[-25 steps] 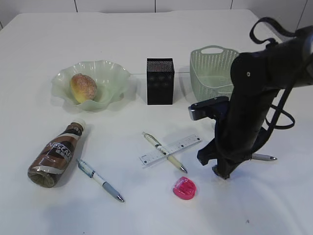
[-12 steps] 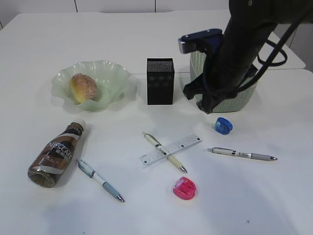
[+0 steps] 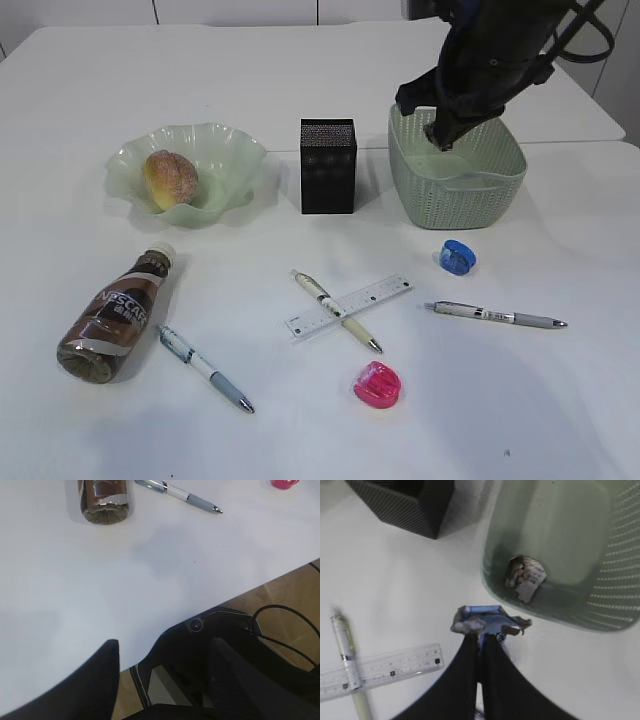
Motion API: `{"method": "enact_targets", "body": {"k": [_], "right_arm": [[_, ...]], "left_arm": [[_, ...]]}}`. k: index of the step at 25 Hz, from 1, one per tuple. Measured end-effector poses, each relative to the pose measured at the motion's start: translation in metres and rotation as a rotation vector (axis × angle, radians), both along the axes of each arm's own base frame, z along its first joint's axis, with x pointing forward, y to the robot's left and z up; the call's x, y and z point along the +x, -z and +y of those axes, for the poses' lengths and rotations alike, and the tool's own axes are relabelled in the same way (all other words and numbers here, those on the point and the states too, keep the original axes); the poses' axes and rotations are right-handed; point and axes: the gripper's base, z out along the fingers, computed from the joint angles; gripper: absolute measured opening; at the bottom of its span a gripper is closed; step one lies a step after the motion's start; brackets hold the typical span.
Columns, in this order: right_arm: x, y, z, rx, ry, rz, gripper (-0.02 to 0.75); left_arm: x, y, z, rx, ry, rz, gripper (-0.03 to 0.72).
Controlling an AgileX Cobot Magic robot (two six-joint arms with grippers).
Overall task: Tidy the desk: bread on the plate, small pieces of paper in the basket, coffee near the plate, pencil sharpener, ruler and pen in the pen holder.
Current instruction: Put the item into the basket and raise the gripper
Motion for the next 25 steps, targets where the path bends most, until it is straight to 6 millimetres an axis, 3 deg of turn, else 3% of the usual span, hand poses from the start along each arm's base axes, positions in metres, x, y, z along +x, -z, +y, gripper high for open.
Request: {"method": "enact_targets", "body": {"k": [4,8,12,13,15,21,24,25], "right_arm": [[0.013,0.006,-0.025,0.012,0.064,-0.023,0.015],[0.025,0.015,-0.038,0.024,0.096,-0.068,0.015],[0.034,0.027,-0.037,0.028,0.097,-0.086,0.015],[0.044,0.046,-0.035,0.031,0.095,-0.095,0.015],[0.048,0.058,-0.035,0.028,0.095,-0.081,0.015],[0.052,0.067,-0.034,0.023,0.092,-0.085,0.017],[0.055,0.062,-0.034,0.025,0.091,-0.106,0.097],[0.055,0.062,-0.034,0.025,0.091,-0.106,0.182]], "left_arm": [[0.0,0.0,0.0,0.0,0.0,0.0,0.402],[0.0,0.0,0.0,0.0,0.0,0.0,0.402],[0.0,0.0,0.0,0.0,0.0,0.0,0.402],[0.0,0.0,0.0,0.0,0.0,0.0,0.402],[0.0,0.0,0.0,0.0,0.0,0.0,0.402],[0.0,0.0,0.0,0.002,0.001,0.004,0.402],[0.0,0.0,0.0,0.002,0.001,0.004,0.402],[0.0,0.0,0.0,0.002,0.001,0.004,0.402]]}}
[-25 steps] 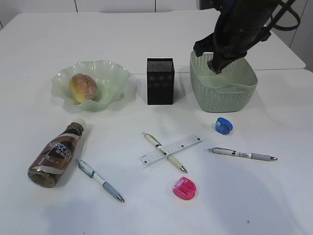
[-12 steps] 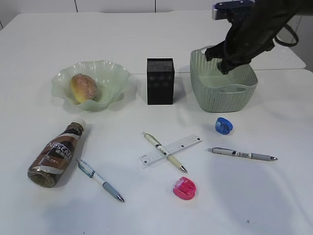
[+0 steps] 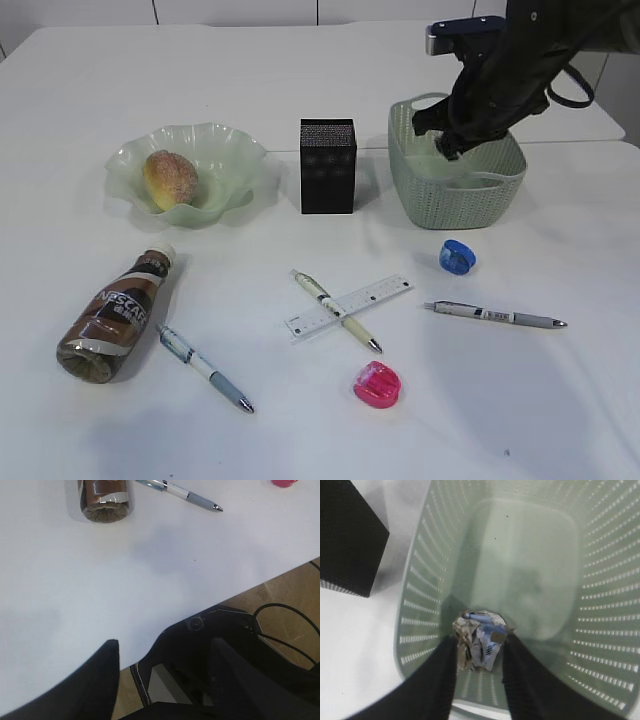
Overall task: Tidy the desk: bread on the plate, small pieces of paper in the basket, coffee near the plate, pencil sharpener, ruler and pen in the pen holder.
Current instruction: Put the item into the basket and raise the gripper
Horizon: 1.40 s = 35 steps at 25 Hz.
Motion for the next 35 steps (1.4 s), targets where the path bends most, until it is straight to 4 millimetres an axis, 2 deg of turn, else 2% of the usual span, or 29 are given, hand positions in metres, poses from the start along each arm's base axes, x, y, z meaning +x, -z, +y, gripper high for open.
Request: {"method": "enact_targets", "body": {"k": [1,2,3,4,6,7,12,14,15,16,17,20,21,25,33,35], "right_arm": [[0.0,0.0,0.0,-0.002,0.0,0.0,0.245],[0.0,0.0,0.0,-0.002,0.0,0.0,0.245],[0.0,0.0,0.0,-0.004,-0.001,-0.001,0.396],[0.0,0.0,0.0,-0.008,-0.002,-0.001,0.428],[0.0,0.0,0.0,-0.008,-0.002,-0.001,0.428],[0.0,-0.003,-0.001,-0.014,0.003,0.01,0.465],[-0.004,-0.024,-0.003,-0.037,0.007,0.097,0.469],[-0.004,-0.024,-0.003,-0.037,0.007,0.097,0.462],[-0.005,-0.048,-0.003,-0.044,0.009,0.121,0.45],[-0.007,-0.057,-0.004,-0.046,0.009,0.127,0.441],[-0.007,-0.057,-0.004,-0.046,0.009,0.127,0.441],[-0.02,-0.088,-0.005,-0.039,0.007,0.103,0.426],[-0.023,-0.092,-0.006,-0.038,0.006,0.107,0.426],[-0.035,-0.106,-0.005,-0.018,-0.021,0.131,0.425],[-0.042,-0.11,0.004,0.074,-0.077,0.152,0.425],[-0.048,-0.114,0.004,0.078,-0.079,0.152,0.417]], "left_arm": [[0.0,0.0,0.0,0.0,0.0,0.0,0.402],[0.0,0.0,0.0,0.0,0.0,0.0,0.402],[0.0,0.0,0.0,0.0,0.0,0.0,0.402],[0.0,0.0,0.0,0.0,0.0,0.0,0.402],[0.0,0.0,0.0,0.001,0.0,0.002,0.402],[0.0,0.0,0.0,0.001,0.0,0.002,0.402],[0.0,0.0,0.0,0.001,0.0,0.002,0.402],[0.0,0.0,0.0,0.002,0.0,0.001,0.402],[0.0,0.0,0.0,0.002,0.0,0.001,0.402],[0.0,0.0,0.0,0.002,0.0,0.001,0.402],[0.0,0.0,0.0,0.002,0.0,0.001,0.402],[0.0,0.0,0.0,0.002,0.0,0.001,0.402],[0.0,0.0,0.0,0.002,0.0,0.001,0.402],[0.0,0.0,0.0,0.002,0.0,0.001,0.402],[0.002,0.0,0.004,0.05,-0.008,-0.024,0.402],[0.004,0.0,0.005,0.056,-0.011,-0.044,0.402]]}}
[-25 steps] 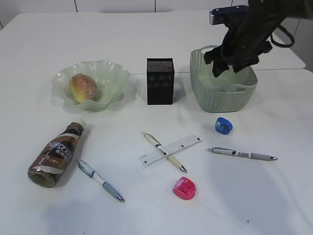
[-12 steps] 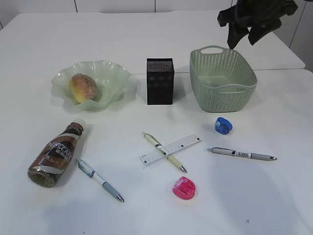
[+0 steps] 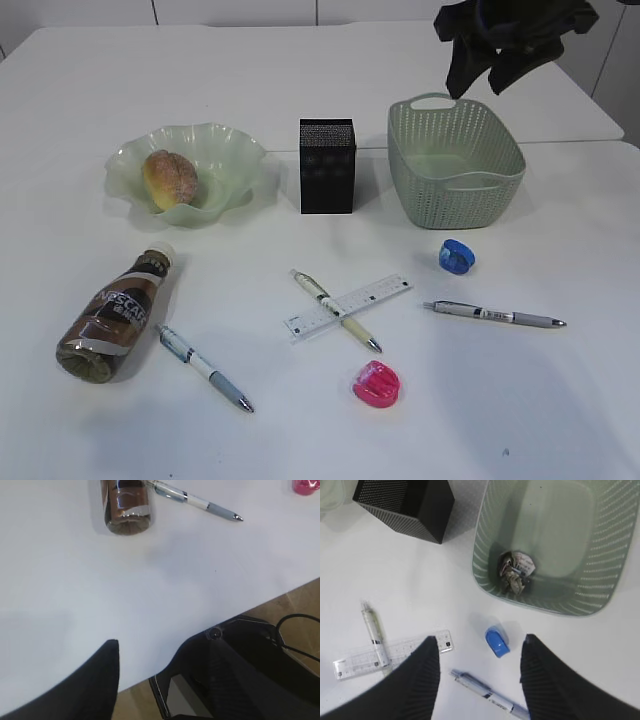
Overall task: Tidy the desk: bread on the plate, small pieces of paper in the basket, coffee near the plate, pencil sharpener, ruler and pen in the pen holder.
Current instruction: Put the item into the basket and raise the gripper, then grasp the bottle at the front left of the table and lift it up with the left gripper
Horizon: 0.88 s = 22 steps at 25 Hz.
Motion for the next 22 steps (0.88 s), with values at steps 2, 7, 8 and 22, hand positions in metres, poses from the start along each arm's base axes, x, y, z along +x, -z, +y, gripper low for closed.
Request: {"method": "enact_targets", "body": {"k": [2,7,8,22], "right_arm": [[-0.007,-0.003,-0.001,-0.001,-0.001,0.004,0.415],[-0.033,-0.009,-0.006,-0.009,-0.01,0.025,0.414],[-0.038,-0.008,-0.007,-0.01,-0.01,0.034,0.414],[-0.129,0.011,-0.021,-0.024,-0.016,0.172,0.412]], "left_arm": [[0.002,-0.001,0.0,-0.004,-0.002,-0.02,0.402],[0.005,-0.003,-0.001,-0.017,-0.005,-0.06,0.402],[0.005,-0.003,-0.001,-0.018,-0.005,-0.068,0.402],[0.045,0.019,-0.011,0.102,-0.006,0.044,0.402]]}}
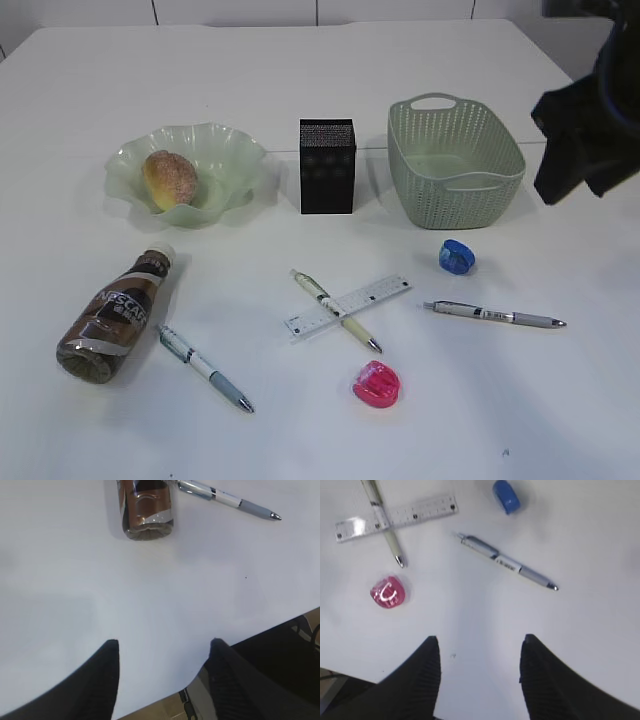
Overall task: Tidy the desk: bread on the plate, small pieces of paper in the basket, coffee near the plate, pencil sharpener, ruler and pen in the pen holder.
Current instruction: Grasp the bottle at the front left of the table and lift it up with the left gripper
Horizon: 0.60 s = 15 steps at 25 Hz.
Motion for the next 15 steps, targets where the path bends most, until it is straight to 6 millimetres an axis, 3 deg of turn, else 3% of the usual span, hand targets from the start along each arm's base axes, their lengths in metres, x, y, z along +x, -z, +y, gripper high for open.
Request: {"method": "enact_targets", "body": {"k": [4,8,13,15], "right_arm": [[-0.021,0.009,-0.003,0.005,0.001,0.037,0.412],[-0.056,0.019,-0.008,0.009,0.0,0.069,0.412],[-0.07,0.023,-0.01,0.014,0.001,0.08,0.412],[-0.09,0.032,-0.012,0.027,0.004,0.101,0.412]], "left_arm": [[0.023,-0.003,-0.009,0.014,0.0,0.027,0.402],[0.052,-0.015,-0.019,0.03,0.001,0.035,0.401],[0.088,-0.029,-0.031,0.085,-0.002,0.085,0.401],[0.102,-0.031,-0.036,0.1,-0.003,0.105,0.401]]}}
